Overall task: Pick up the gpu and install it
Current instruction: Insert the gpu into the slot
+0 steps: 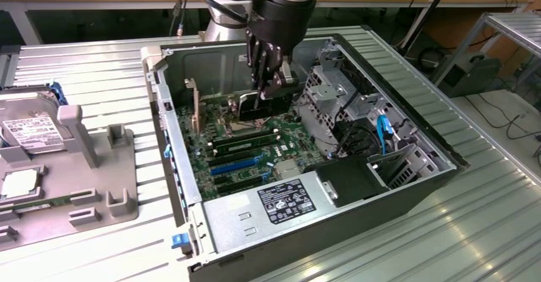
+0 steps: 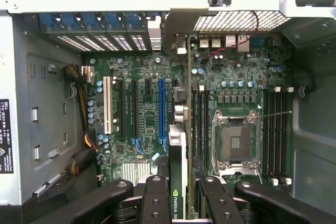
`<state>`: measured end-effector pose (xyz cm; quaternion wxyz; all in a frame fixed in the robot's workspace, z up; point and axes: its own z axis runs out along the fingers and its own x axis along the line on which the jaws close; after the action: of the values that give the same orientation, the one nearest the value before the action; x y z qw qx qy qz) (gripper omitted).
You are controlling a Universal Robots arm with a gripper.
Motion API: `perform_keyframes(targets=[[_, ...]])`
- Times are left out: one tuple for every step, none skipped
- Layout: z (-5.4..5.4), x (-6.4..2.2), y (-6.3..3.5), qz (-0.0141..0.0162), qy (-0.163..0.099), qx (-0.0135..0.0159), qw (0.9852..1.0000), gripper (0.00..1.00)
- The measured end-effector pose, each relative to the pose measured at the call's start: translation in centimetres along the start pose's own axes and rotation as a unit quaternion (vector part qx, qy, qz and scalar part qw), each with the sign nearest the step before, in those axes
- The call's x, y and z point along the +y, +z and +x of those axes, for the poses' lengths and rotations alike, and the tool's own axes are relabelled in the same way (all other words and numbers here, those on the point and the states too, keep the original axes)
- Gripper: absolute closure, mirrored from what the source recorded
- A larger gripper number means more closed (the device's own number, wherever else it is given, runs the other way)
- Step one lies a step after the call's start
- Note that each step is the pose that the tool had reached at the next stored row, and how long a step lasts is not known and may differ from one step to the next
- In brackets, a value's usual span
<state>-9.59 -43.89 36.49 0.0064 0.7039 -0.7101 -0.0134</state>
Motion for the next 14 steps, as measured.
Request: perform_keyframes(targets=[[0.06,0.00,0.02,0.0000,0.000,0.0000,1.0000,0.73],[0.10,0.00,0.03,0.0000,0.000,0.0000,1.0000,0.73],[0.16,0.00,0.05,0.0000,0.000,0.0000,1.0000,0.73],[0.27,-0.01,0.06,0.0000,0.000,0.0000,1.0000,0.73],[0.35,-0.01,0.07,0.0000,0.000,0.0000,1.0000,0.73],[0.43,-0.01,0.08,0.0000,0.000,0.0000,1.0000,0.73],[0.51,-0.01,0.10,0.0000,0.000,0.0000,1.0000,0.73],[0.54,0.00,0.13,0.0000,0.000,-0.0001,1.0000,0.73],[0.55,0.00,0.16,0.0000,0.000,0.0001,1.0000,0.73],[0.57,-0.01,0.19,0.0000,0.000,0.0001,1.0000,0.73],[0.57,-0.01,0.19,0.0000,0.000,0.0001,1.0000,0.73],[0.57,-0.01,0.19,0.0000,0.000,0.0001,1.0000,0.73],[0.57,-0.01,0.20,0.0000,0.000,0.0000,1.0000,0.73],[0.57,-0.01,0.19,0.0000,0.000,0.0001,1.0000,0.73]])
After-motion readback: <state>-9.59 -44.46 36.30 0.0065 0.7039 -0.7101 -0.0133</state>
